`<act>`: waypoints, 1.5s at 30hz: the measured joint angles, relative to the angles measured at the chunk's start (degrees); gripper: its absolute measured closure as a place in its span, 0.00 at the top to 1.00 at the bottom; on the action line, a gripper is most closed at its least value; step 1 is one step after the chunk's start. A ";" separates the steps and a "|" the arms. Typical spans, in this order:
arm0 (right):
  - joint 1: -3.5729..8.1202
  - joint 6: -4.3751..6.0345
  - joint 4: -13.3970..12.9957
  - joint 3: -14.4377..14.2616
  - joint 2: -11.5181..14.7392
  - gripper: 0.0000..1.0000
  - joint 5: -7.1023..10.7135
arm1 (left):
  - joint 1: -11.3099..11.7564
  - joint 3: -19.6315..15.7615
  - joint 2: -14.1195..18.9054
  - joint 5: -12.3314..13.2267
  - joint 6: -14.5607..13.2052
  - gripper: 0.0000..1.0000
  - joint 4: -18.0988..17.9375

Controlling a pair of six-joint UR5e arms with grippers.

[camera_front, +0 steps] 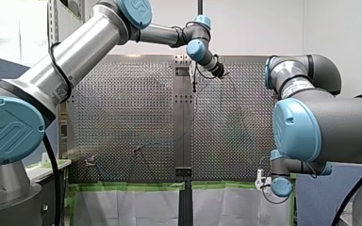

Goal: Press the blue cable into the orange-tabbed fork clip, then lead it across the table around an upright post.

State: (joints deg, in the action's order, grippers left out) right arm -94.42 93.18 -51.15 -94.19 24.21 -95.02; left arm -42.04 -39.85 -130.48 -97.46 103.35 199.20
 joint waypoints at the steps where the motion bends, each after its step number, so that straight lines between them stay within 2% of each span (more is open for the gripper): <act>1: -0.01 -0.01 0.03 0.00 0.01 0.00 0.00 | -0.05 0.06 0.03 -0.05 -0.46 0.98 0.50; 11: -0.03 -0.15 0.20 0.00 0.00 0.00 0.00 | -0.24 0.33 0.69 -0.48 -6.11 0.98 6.06; 16: -0.09 -0.17 0.24 -0.01 0.00 0.00 0.00 | -0.31 0.80 0.78 -0.49 -8.13 0.98 6.82; 26: -0.18 -0.18 0.26 0.01 0.01 0.00 0.00 | -0.45 3.85 0.81 -1.46 -6.70 0.98 5.59; 45: -0.27 -0.26 0.39 0.01 0.01 0.00 -0.17 | -0.51 4.04 0.81 -1.54 -6.09 0.98 5.51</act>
State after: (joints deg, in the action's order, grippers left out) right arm -94.69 92.92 -50.76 -94.19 24.22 -95.19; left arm -42.56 -35.81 -129.67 -99.00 97.26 204.71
